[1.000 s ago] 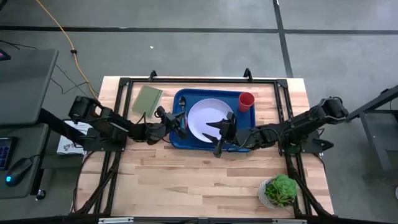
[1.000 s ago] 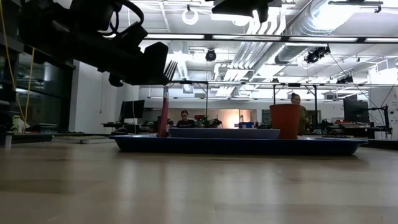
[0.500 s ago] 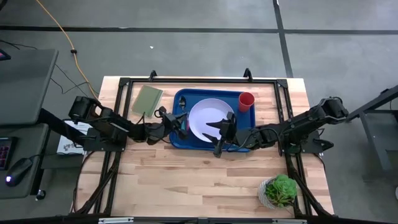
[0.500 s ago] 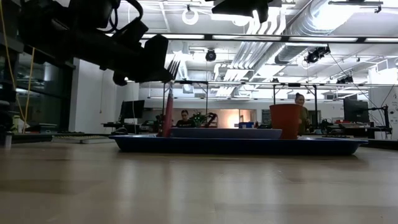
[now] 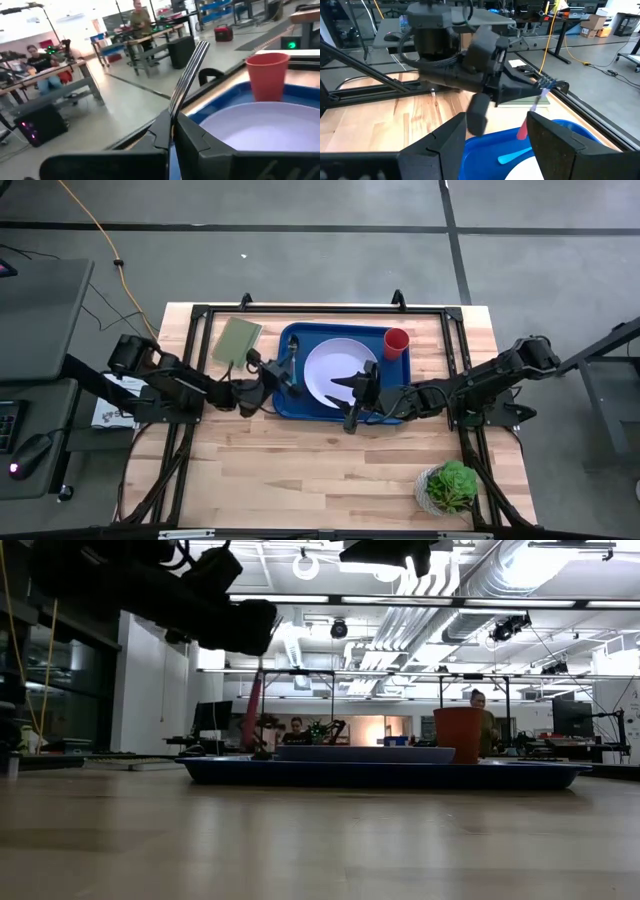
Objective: Pick and place plate/cup/fork/spoon on tray
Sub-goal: Put the pink fork on the blue serving tray to the left of the white plate
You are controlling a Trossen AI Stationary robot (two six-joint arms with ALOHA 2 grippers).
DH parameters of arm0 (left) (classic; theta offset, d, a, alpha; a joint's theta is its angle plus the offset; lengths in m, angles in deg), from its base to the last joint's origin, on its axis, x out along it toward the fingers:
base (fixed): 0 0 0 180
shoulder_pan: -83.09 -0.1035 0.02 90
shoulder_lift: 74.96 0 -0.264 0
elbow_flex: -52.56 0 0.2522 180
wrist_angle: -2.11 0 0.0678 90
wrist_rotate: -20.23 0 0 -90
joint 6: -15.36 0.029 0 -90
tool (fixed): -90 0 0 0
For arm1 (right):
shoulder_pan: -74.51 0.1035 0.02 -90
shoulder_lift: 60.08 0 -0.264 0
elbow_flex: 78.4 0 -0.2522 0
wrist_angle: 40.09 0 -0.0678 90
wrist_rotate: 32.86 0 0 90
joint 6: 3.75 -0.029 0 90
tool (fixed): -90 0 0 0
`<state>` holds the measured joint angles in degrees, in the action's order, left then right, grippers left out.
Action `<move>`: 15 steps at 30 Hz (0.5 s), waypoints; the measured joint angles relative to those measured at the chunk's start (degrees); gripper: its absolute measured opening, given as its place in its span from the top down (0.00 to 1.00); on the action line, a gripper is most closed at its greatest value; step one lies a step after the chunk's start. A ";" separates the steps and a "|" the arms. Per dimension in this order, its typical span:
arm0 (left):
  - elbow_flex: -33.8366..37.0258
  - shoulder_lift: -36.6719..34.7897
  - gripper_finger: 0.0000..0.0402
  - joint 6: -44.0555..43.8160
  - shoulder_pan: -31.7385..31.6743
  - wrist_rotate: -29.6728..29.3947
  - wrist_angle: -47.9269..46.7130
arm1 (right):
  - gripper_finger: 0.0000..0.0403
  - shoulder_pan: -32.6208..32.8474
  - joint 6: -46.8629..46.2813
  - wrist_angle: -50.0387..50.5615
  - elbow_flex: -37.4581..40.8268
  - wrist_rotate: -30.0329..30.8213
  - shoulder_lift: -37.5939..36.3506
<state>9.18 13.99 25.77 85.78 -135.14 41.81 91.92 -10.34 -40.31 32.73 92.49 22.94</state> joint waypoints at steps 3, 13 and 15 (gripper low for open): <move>-0.13 0.23 1.00 -1.52 -3.60 3.90 0.00 | 0.50 0.00 0.00 -0.02 0.00 0.00 0.00; -0.13 3.73 1.00 -14.21 -11.88 12.67 -0.92 | 0.50 0.00 0.15 -0.02 0.00 0.00 0.00; -0.11 4.80 1.00 -15.34 -12.22 12.43 -0.73 | 0.50 0.00 0.15 -0.02 0.00 0.00 0.00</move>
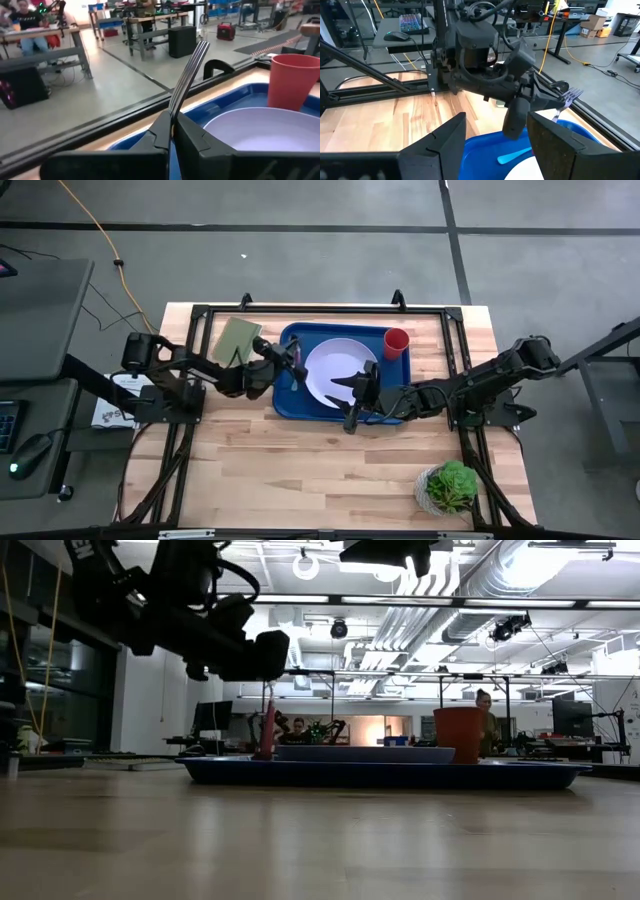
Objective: Pick and place plate/cup/fork/spoon on tray
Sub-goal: Put the pink fork on the blue serving tray to the left of the white plate
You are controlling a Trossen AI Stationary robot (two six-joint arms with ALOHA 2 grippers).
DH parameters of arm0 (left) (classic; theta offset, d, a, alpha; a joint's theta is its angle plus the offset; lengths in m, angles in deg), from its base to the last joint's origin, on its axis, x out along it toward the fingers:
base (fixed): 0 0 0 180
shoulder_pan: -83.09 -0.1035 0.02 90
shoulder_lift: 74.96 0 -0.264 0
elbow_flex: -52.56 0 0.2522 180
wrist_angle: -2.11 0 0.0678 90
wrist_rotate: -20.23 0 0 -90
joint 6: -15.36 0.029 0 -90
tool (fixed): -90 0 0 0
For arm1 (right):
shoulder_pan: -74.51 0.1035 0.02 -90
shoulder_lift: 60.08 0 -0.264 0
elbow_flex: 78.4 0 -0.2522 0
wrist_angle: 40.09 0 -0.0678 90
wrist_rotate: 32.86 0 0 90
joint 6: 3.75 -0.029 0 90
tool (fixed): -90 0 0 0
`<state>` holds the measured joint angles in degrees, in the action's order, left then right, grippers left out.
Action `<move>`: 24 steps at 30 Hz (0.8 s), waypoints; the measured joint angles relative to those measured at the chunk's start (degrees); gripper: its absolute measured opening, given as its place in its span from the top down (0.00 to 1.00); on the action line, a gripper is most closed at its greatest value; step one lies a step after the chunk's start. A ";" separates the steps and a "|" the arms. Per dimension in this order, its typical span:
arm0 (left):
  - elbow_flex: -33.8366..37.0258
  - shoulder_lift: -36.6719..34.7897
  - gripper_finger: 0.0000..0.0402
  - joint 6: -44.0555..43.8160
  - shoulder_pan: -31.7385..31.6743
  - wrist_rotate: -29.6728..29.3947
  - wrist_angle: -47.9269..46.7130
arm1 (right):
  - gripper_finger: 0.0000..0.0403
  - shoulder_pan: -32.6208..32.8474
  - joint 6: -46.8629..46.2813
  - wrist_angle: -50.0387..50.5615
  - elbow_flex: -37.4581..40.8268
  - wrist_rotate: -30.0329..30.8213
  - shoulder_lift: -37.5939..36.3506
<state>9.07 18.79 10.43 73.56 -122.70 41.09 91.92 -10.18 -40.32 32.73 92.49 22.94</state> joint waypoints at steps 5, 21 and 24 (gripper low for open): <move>-0.02 1.40 1.00 -2.53 -0.25 -0.11 1.25 | 0.50 0.00 0.00 0.01 0.00 -0.02 0.00; -2.96 1.40 1.00 -3.02 2.11 1.42 3.65 | 0.50 0.00 0.02 0.02 0.00 -0.02 0.00; -3.85 1.40 1.00 -1.50 2.54 1.46 3.67 | 0.50 0.00 0.02 0.01 0.00 -0.02 0.00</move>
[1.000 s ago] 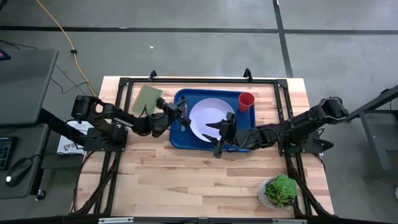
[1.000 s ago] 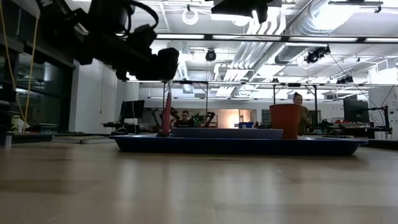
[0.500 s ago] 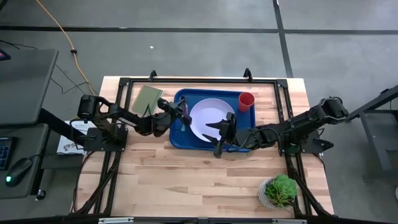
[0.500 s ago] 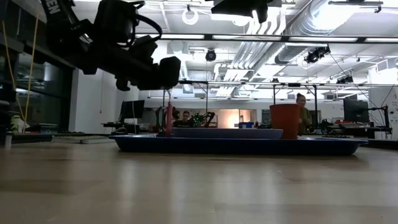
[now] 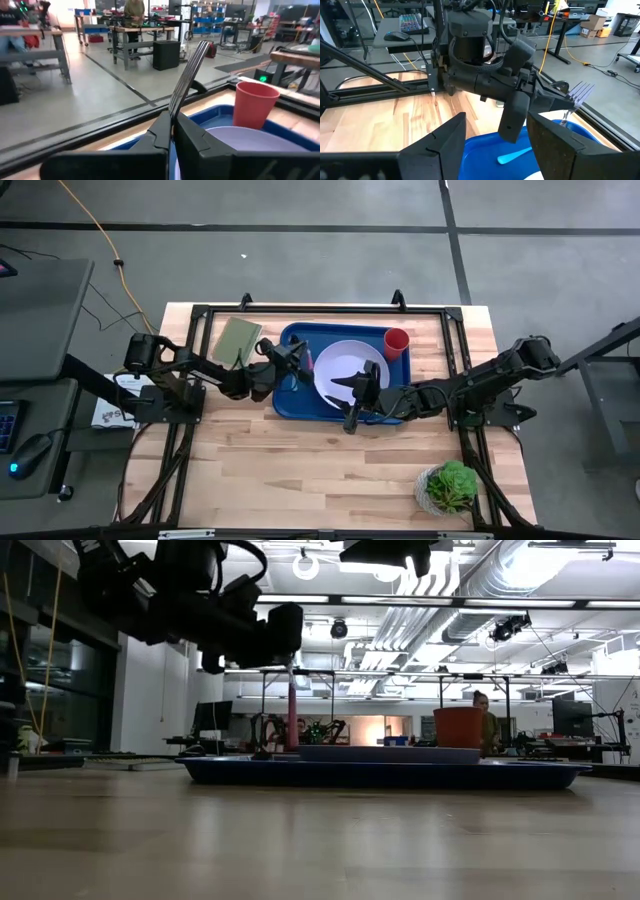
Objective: Pick and place plate/cup/fork/spoon on tray
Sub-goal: Put the pink fork on the blue serving tray to the left of the white plate
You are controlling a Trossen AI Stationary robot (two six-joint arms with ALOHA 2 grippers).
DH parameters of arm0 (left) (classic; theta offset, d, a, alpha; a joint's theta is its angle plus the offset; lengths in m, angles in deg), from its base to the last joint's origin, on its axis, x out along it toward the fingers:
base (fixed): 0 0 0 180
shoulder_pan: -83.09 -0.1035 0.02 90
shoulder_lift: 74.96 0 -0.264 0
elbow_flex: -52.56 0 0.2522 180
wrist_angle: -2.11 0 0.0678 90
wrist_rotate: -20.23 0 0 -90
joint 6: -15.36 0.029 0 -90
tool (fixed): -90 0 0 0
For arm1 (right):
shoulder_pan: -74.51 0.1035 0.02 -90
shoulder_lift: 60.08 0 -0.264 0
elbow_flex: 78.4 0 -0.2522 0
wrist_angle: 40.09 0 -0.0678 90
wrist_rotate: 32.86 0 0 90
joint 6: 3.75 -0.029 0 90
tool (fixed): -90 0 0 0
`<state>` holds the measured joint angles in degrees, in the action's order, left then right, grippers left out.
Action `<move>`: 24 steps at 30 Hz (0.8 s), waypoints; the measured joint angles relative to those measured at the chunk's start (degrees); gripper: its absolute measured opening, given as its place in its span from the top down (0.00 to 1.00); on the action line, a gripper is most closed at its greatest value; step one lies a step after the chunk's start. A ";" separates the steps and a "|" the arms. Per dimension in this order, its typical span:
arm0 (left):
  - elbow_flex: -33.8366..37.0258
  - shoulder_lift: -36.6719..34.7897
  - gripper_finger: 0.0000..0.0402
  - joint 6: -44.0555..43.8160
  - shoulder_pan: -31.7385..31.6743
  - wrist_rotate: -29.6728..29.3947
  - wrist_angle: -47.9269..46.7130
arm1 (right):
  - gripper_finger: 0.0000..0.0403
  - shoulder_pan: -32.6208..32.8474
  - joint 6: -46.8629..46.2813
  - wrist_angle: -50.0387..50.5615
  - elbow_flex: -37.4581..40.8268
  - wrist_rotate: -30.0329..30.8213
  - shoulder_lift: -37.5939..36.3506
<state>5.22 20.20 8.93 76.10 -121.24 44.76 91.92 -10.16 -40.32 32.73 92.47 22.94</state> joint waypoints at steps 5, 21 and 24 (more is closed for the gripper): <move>-0.15 -1.16 1.00 4.71 0.23 -3.11 0.00 | 0.50 0.00 0.01 0.01 0.00 -1.11 0.00; -0.77 -29.05 1.00 -5.58 5.85 30.19 -26.96 | 0.50 -0.91 0.26 10.00 0.07 -5.94 0.74; -0.77 -30.34 1.00 -10.00 4.22 38.00 -29.06 | 0.50 -2.15 0.40 5.86 0.07 -9.46 3.09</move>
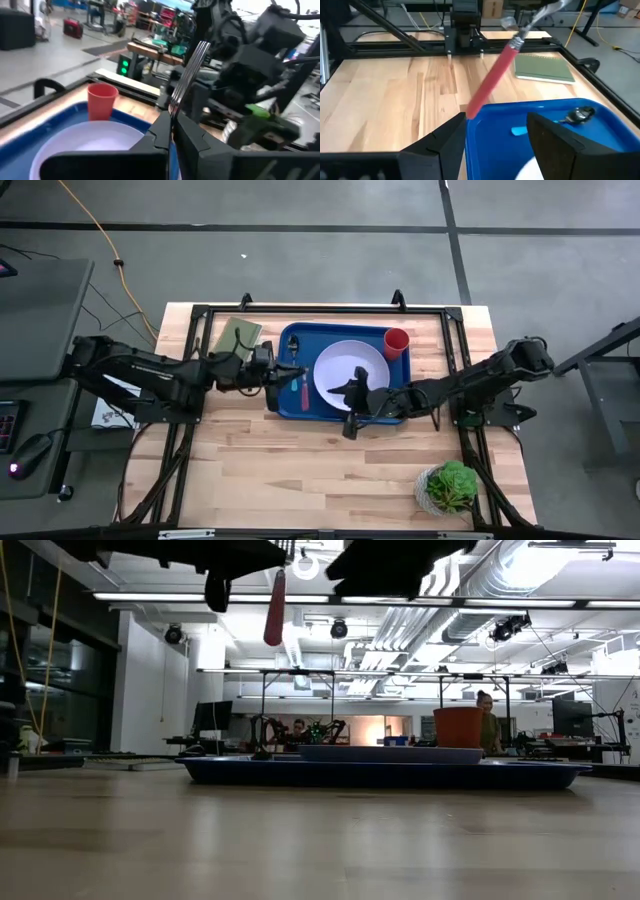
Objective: Pick and place plate/cup/fork/spoon on tray
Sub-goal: Put the pink fork on the blue serving tray to the left of the white plate
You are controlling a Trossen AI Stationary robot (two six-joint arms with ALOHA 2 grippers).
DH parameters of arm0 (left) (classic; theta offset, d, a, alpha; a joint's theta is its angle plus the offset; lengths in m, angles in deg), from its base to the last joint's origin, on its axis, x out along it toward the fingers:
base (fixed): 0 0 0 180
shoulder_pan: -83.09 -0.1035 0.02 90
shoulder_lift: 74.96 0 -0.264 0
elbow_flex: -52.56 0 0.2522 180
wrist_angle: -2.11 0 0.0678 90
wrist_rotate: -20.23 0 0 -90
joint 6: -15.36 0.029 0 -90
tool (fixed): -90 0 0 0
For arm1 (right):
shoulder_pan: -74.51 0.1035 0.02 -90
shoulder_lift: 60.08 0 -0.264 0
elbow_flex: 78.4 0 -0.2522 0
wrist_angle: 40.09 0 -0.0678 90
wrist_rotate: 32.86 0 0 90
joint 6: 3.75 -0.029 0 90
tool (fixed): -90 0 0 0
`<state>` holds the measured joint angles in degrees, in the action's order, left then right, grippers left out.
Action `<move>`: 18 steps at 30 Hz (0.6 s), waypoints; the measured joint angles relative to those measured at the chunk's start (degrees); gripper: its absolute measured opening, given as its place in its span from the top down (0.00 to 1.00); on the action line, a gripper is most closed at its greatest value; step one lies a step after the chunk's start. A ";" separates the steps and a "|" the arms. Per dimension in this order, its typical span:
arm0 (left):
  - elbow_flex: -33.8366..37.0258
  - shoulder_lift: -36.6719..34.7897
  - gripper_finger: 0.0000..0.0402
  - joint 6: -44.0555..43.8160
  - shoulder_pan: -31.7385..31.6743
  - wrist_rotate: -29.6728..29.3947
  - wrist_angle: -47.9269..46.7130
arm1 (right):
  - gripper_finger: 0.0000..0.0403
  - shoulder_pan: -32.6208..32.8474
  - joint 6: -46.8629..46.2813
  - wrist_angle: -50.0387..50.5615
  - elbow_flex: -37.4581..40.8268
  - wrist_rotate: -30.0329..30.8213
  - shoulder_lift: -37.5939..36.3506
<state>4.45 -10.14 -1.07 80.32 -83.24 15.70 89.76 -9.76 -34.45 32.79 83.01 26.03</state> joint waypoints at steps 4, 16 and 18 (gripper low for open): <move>0.02 1.65 1.00 -0.38 -0.07 0.45 1.95 | 0.50 -1.85 0.03 -6.62 -0.01 -1.01 3.62; 0.04 5.73 1.00 -0.79 -0.11 1.67 9.24 | 0.50 -5.51 -4.25 -14.53 -0.04 -7.25 6.04; 0.02 5.67 1.00 -0.94 -0.11 2.71 10.76 | 0.50 -6.03 -5.89 -14.65 -0.04 -6.92 6.77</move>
<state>4.48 -4.47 -2.01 80.21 -80.53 26.46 83.74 -15.64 -49.11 32.75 76.09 32.80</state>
